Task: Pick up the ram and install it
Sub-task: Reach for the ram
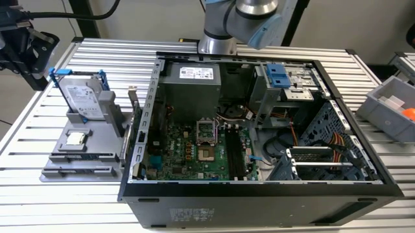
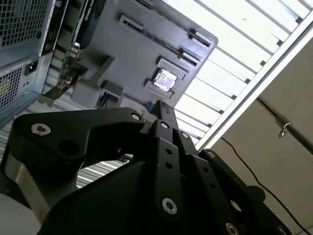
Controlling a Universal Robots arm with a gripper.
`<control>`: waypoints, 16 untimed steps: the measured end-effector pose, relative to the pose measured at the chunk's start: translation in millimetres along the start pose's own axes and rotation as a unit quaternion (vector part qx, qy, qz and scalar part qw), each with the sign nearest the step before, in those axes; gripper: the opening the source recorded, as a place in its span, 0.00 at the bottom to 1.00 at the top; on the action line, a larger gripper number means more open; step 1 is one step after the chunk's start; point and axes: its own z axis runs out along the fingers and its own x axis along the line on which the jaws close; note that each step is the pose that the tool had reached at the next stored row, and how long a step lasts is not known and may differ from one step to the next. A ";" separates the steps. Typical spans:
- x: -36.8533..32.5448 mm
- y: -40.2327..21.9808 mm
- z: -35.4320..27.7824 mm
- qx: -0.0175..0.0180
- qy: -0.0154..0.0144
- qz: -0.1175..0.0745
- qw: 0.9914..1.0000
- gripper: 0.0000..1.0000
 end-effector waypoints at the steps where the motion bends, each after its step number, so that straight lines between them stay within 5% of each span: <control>1: 0.0 -1.3 -0.1 0.000 0.000 0.000 1.000 0.00; 16: -0.6 -19.1 -0.9 0.000 0.000 0.000 1.000 0.00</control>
